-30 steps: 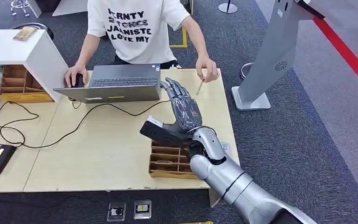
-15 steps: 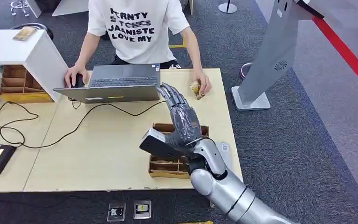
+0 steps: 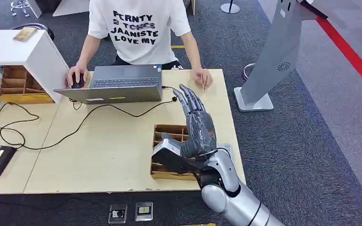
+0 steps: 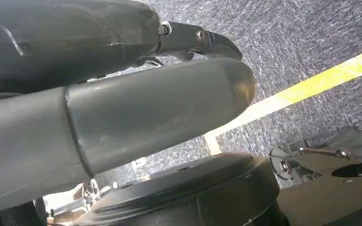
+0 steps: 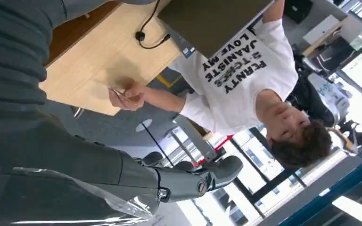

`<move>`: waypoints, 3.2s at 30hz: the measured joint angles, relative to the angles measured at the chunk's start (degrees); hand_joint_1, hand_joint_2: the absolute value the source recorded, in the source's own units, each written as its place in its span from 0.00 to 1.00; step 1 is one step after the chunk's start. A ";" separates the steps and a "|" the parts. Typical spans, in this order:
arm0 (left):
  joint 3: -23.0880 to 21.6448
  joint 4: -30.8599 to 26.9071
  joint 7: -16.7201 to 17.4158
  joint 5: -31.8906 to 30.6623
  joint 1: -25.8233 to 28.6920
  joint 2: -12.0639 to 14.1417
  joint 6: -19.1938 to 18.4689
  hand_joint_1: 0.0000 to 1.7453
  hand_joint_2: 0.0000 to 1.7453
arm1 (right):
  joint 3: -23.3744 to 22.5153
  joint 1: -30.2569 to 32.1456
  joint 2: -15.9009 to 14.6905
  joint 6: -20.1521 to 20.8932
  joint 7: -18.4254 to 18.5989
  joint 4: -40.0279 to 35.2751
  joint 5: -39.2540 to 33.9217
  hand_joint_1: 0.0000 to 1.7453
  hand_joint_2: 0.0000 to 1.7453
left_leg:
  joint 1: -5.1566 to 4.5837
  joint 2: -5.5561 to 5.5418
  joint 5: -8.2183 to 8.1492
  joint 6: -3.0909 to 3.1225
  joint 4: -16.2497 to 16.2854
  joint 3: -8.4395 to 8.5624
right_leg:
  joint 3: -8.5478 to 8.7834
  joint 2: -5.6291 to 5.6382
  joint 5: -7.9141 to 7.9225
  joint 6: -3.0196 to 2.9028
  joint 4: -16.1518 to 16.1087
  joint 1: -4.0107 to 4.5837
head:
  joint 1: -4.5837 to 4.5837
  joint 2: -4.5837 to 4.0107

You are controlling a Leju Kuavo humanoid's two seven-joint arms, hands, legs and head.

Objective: Pass the card to the sensor for recognition and then transmit it.

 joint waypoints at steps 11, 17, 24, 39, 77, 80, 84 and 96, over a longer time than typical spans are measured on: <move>0.04 0.00 0.00 1.31 0.16 0.13 0.13 0.00 0.00 | -1.11 4.89 -4.33 3.80 5.73 -5.00 7.91 0.00 1.00 | 0.00 0.00 0.00 0.00 0.00 -0.01 | 0.00 -0.01 0.00 0.00 0.00 0.00 | 0.00 0.00; 0.07 0.00 0.00 1.35 0.16 0.20 0.15 0.00 0.00 | -1.18 6.40 -6.14 5.97 8.24 -7.01 9.92 0.00 1.00 | 0.00 -0.01 0.00 0.00 0.00 -0.01 | 0.00 -0.01 0.00 0.00 0.00 0.00 | 0.02 0.00; 0.07 0.00 0.00 1.33 0.16 0.33 0.04 0.00 0.00 | -1.51 8.48 -8.11 8.28 11.27 -9.64 12.48 0.00 1.00 | 0.00 -0.01 0.00 0.00 0.00 0.00 | 0.00 -0.01 0.00 0.00 0.00 0.00 | 0.00 0.00; 0.07 0.00 -0.48 0.68 0.17 0.57 -0.83 0.00 0.00 | -3.69 14.78 -12.76 17.12 17.35 -19.96 18.23 0.00 1.00 | 0.00 0.00 -0.01 0.00 0.00 -0.01 | 0.00 -0.02 0.00 0.00 -0.01 0.00 | 0.00 0.00; 2.51 0.00 -0.98 2.08 0.16 0.87 -0.46 0.00 0.00 | -2.71 16.94 -14.01 23.47 14.45 -25.31 12.92 0.36 1.00 | 0.00 -0.01 -0.01 0.00 0.00 -0.04 | 0.00 -0.03 0.00 0.00 -0.01 0.00 | -0.02 0.00; 2.51 0.00 -0.98 1.99 0.16 0.87 -0.48 0.00 0.00 | -2.40 16.94 -14.01 23.47 14.45 -25.26 12.48 0.43 1.00 | 0.00 -0.01 -0.01 0.00 0.00 -0.04 | 0.00 -0.03 0.00 0.00 -0.01 0.00 | -0.02 0.00; 2.51 0.00 -0.98 1.86 0.16 0.87 -0.48 0.00 0.00 | -2.10 16.92 -13.99 23.45 14.47 -24.94 11.71 0.41 1.00 | 0.00 -0.01 -0.01 0.00 0.00 -0.05 | 0.01 -0.03 0.00 0.00 -0.01 0.00 | 0.00 0.00; 2.51 0.00 -0.94 1.84 0.16 0.90 -0.59 0.00 0.00 | -0.35 16.73 -13.44 23.10 16.04 -23.82 7.06 0.50 1.00 | 0.00 -0.02 -0.01 0.00 0.00 -0.05 | 0.01 -0.05 0.00 0.00 -0.01 0.00 | 0.00 0.00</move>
